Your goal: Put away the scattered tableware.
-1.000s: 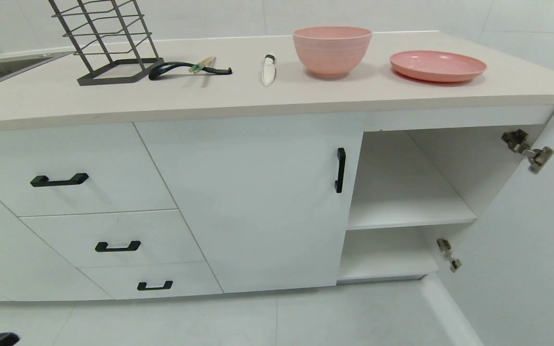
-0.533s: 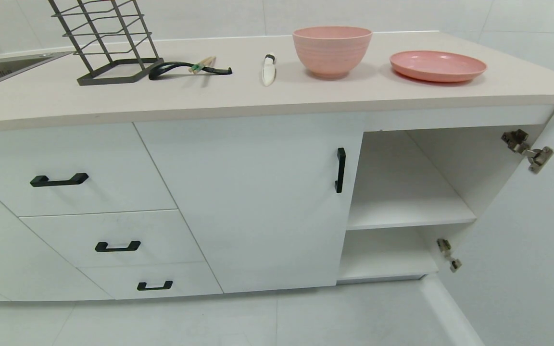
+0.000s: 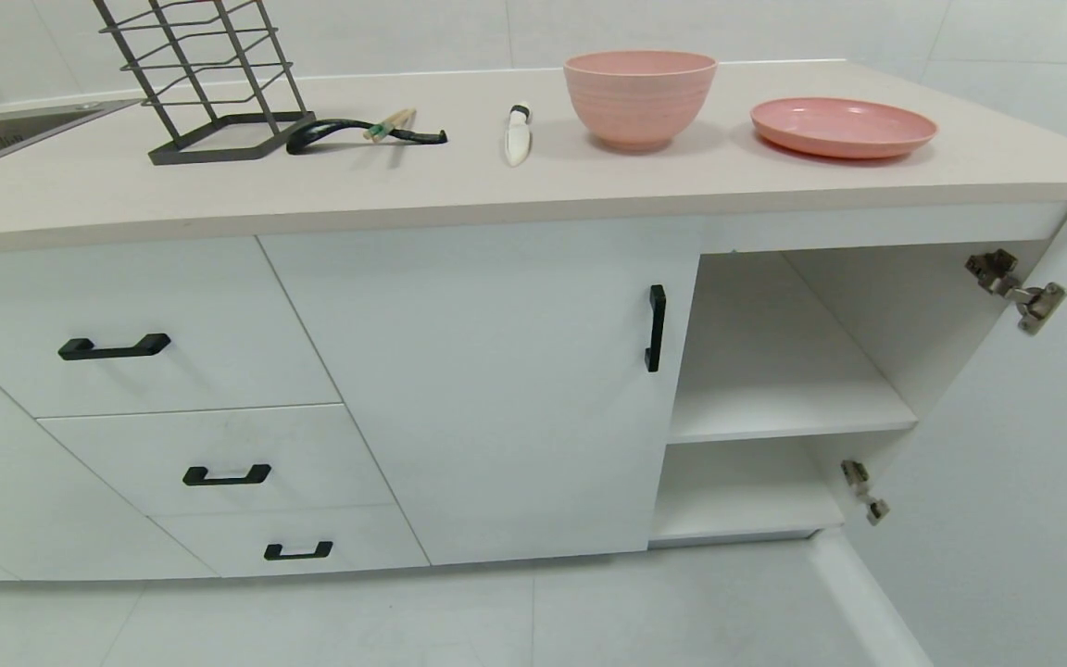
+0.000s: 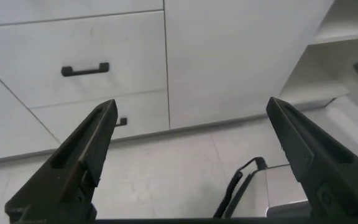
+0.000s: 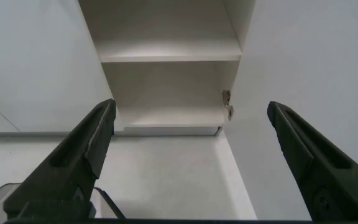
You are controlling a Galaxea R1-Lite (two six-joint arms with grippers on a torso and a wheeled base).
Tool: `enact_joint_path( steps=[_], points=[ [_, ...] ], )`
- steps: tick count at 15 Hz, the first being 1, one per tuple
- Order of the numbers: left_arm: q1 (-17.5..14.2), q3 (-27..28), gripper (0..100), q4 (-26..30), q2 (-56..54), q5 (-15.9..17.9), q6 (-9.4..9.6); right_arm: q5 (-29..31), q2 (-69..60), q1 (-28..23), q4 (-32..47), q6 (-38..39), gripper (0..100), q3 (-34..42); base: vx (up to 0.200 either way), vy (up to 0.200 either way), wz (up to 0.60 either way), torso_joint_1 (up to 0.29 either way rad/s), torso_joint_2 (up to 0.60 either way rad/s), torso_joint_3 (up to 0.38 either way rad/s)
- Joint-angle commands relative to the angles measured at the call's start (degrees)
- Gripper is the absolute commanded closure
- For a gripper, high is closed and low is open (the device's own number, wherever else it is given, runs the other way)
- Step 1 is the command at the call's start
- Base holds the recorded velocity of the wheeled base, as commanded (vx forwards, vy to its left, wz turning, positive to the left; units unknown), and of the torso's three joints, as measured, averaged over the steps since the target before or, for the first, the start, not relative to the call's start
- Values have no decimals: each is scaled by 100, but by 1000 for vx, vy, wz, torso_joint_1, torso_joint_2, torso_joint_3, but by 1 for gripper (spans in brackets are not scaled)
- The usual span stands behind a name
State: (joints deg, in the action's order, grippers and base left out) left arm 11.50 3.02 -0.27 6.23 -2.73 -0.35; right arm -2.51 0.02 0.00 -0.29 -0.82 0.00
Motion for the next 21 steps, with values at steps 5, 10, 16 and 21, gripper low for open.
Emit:
enact_joint_path(
  steps=[5, 10, 16, 21],
  points=[
    [-1123, -302, 0, 9, -579, 431, 404, -4, -2, 0, 3, 3, 0, 0, 0, 0, 0, 0, 0, 0],
    [-1141, -302, 0, 18, -623, 405, 317, 5, -2, 0, 3, 11, 0, 0, 0, 0, 0, 0, 0, 0],
    [-1141, -302, 0, 18, -623, 414, 308, -4, -2, 0, 12, 3, 0, 0, 0, 0, -200, 1, -1, 2],
    [-1141, -302, 0, 18, -623, 414, 334, -4, -2, 0, 12, 3, 0, 0, 0, 0, -120, 0, 0, 0]
  ],
)
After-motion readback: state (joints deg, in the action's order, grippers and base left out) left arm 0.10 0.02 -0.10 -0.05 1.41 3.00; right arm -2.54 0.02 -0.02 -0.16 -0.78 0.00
